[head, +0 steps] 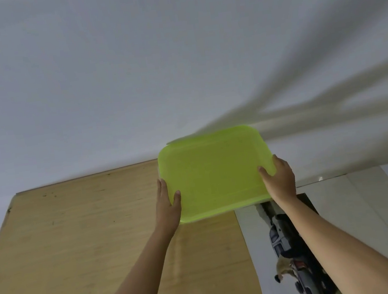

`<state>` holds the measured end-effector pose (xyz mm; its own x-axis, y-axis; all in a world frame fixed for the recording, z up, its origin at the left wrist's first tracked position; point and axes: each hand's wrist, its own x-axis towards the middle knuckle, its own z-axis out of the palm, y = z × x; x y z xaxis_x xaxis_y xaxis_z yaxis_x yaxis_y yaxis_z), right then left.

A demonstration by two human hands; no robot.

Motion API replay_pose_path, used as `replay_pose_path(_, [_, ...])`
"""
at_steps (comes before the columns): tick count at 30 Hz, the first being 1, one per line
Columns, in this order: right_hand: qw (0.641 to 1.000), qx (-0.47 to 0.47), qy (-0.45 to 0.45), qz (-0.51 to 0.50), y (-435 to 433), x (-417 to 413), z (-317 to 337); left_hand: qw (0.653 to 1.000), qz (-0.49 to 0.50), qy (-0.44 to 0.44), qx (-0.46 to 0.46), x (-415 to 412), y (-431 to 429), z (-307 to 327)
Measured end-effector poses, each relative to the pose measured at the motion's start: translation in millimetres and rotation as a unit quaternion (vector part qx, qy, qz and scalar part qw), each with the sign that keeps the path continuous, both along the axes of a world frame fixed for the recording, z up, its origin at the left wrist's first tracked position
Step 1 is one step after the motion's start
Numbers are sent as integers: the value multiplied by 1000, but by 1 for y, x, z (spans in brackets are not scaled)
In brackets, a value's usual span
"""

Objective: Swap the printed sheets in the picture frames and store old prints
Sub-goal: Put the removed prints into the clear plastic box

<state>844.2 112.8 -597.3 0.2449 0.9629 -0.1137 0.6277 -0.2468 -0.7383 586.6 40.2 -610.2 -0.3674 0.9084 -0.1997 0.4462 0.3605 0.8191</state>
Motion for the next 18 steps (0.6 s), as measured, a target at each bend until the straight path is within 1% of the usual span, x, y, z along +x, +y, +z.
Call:
replay_pose_path(3, [1000, 11, 26, -13, 0, -1, -1, 999, 25, -19, 12, 3, 3, -3])
replay_pose_path(11, [997, 51, 47, -40, -1, -4, 9, 997, 53, -41, 33, 1, 11, 1])
replay_pose_path(18, [992, 95, 62, -58, -26, -30, 30, 993, 66, -50, 90, -26, -7, 25])
